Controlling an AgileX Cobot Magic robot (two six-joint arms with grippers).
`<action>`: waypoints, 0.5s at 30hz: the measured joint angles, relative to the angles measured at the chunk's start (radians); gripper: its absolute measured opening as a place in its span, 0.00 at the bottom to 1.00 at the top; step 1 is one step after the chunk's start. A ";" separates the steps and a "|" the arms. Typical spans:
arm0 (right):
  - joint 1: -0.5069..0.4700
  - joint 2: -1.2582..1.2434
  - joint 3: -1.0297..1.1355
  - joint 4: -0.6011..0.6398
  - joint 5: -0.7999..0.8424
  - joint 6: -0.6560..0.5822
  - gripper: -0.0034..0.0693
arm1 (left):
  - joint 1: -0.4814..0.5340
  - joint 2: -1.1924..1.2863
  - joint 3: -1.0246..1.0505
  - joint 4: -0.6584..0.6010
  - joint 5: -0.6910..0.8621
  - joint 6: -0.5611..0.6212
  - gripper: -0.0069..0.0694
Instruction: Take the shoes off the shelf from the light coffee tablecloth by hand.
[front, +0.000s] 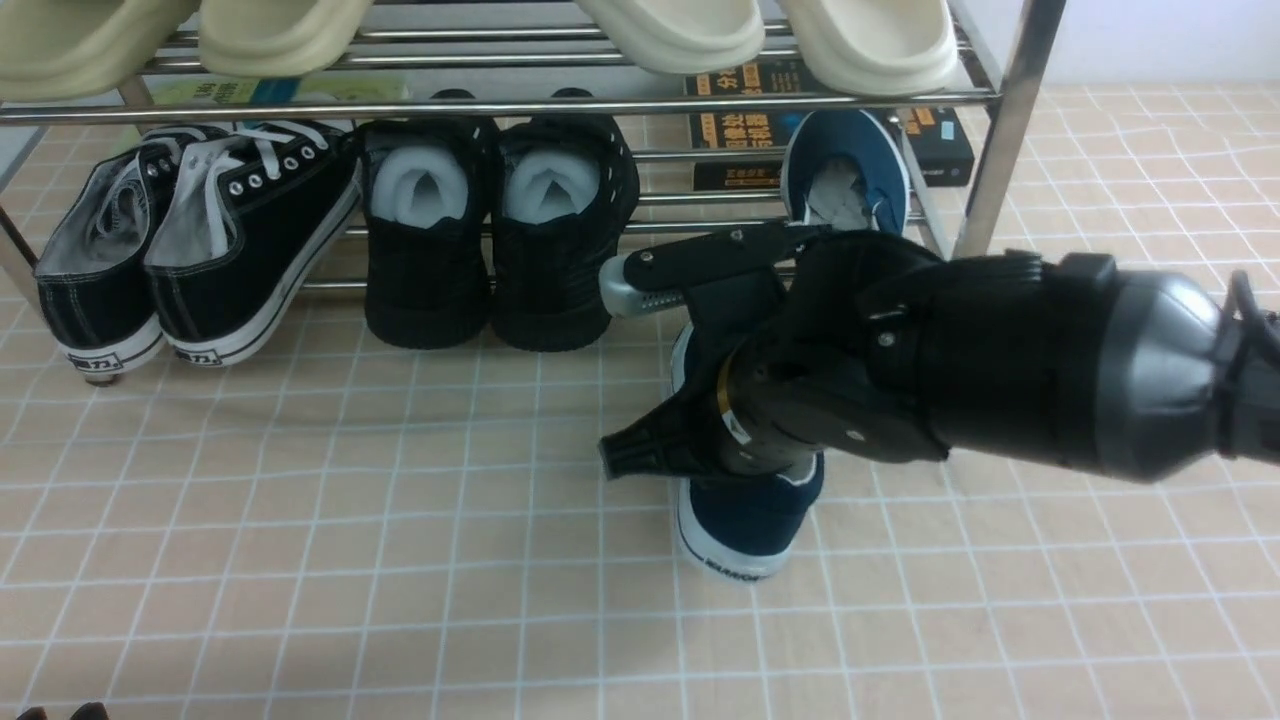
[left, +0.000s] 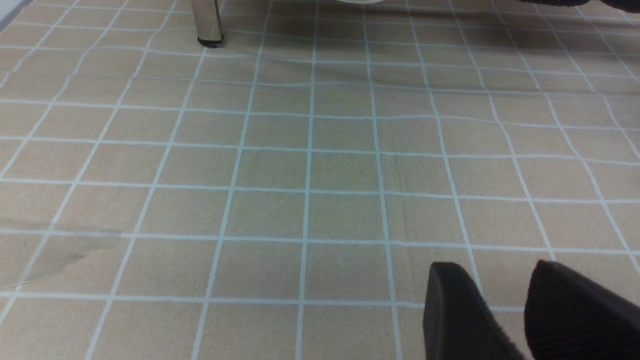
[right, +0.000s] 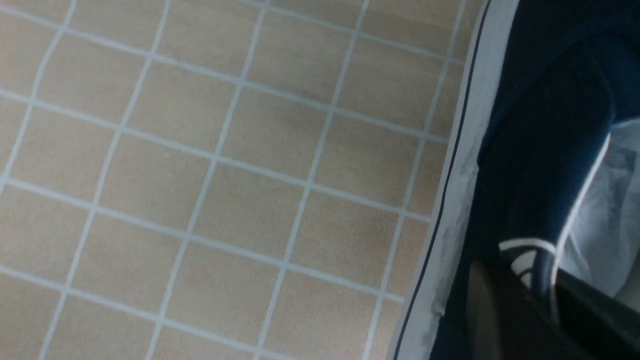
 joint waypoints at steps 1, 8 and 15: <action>-0.004 0.007 0.000 0.000 -0.017 0.009 0.12 | 0.000 0.000 0.000 0.000 0.000 0.000 0.41; -0.006 0.027 0.000 -0.002 -0.045 0.018 0.13 | 0.000 0.000 0.000 0.000 0.000 0.000 0.41; -0.007 0.032 -0.001 0.074 -0.027 -0.013 0.22 | 0.000 0.000 0.000 0.000 0.000 0.000 0.41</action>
